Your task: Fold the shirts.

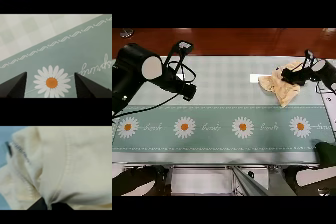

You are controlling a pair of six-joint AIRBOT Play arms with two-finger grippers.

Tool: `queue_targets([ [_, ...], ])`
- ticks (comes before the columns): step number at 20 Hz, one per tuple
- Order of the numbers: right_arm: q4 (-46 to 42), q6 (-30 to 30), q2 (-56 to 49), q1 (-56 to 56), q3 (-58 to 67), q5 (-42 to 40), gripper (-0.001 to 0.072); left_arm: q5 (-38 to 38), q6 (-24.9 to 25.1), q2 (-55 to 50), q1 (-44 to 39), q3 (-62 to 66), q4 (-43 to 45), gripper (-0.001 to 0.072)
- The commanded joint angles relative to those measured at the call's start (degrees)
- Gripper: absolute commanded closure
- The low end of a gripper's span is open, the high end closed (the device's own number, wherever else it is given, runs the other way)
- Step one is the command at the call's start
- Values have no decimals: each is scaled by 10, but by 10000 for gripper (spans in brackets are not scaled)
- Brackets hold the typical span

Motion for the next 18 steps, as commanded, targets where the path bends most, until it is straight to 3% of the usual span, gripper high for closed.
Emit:
queue_targets([
  [1, 2, -117, 96, 33, 47, 11, 682, -3, 0, 0, 0, 36, 0, -6],
  [3, 2, -150, 189, 54, 81, 2, 683, -7, 0, 2, 0, 90, 0, -7],
  [8, 31, -150, 392, 93, 150, -56, 683, -62, 0, 26, -1, 311, -19, -7],
  [11, 40, -150, 473, 95, 181, -51, 683, -58, 1, 66, -1, 423, -24, -7],
  [15, -10, -150, 550, 95, 188, -35, 683, 8, 3, 160, 0, 418, 15, -7],
  [18, -29, -148, 556, 95, 188, 19, 683, 12, 3, 211, 0, 401, 24, 3],
])
